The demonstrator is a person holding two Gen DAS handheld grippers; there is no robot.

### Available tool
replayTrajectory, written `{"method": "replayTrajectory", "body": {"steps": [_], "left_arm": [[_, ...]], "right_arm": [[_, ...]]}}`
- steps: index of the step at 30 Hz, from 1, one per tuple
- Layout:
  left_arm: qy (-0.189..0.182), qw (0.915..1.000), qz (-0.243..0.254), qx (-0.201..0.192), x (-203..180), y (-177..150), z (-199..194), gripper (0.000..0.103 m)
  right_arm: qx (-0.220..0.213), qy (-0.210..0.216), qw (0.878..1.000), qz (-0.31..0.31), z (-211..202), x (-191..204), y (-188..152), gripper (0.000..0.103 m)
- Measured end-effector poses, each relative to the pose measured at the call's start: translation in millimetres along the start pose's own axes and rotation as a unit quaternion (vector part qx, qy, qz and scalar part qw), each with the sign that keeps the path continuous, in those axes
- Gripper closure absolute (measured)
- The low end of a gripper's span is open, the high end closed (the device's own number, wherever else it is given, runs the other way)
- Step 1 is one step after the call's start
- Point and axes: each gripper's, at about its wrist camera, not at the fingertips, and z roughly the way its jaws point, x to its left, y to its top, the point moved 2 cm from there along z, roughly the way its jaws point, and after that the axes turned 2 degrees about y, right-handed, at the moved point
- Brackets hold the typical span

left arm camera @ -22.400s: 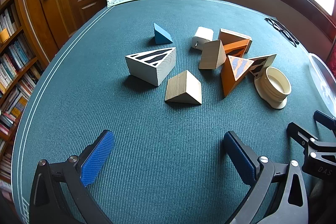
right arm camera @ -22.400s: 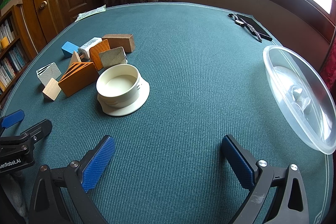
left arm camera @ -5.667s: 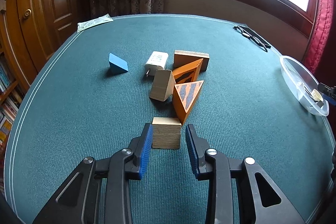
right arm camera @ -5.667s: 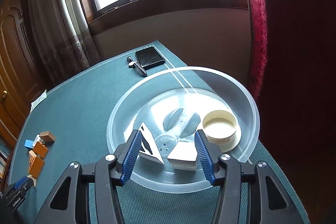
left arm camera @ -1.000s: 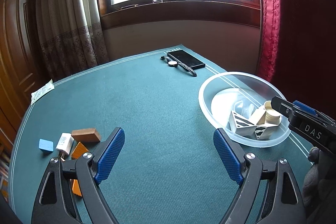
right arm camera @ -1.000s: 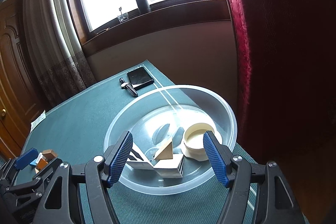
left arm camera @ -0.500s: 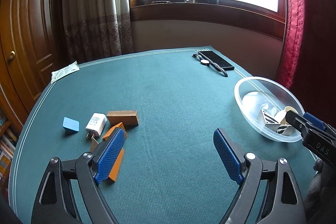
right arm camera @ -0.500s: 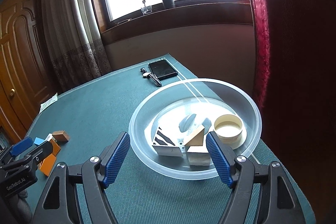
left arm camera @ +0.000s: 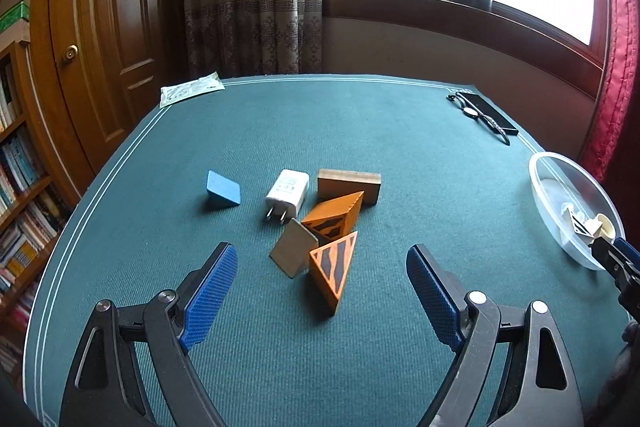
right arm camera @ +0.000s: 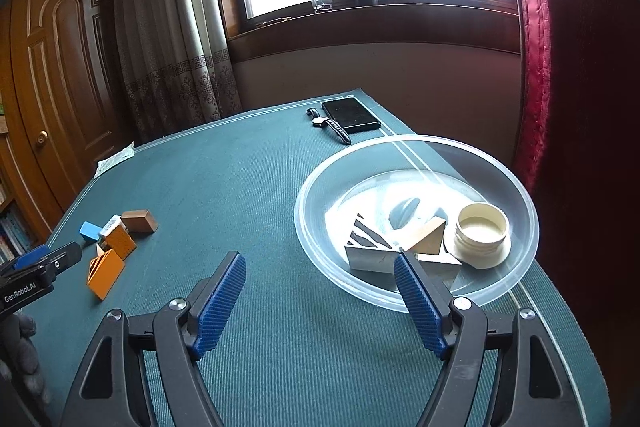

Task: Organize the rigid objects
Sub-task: 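Open the left gripper and withdraw both grippers toward the block cluster, then grasp the orange black-striped triangle with the left gripper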

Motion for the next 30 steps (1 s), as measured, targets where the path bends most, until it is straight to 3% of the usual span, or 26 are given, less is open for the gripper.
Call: {"method": "replayTrajectory", "body": {"steps": [10,18,30], "left_arm": [[0.010,0.9997,0.000,0.022,2,-8,19,0.016],[0.004,0.9980,-0.035,0.052,19,-8,37,0.016],[0.008,0.9973,-0.049,0.053,38,-9,38,0.016]], "right_arm": [[0.022,0.024,0.999,-0.040,6,25,-14,0.023],[0.033,0.030,0.998,-0.047,10,32,-19,0.023],[0.037,0.032,0.998,-0.047,11,32,-19,0.023]]}}
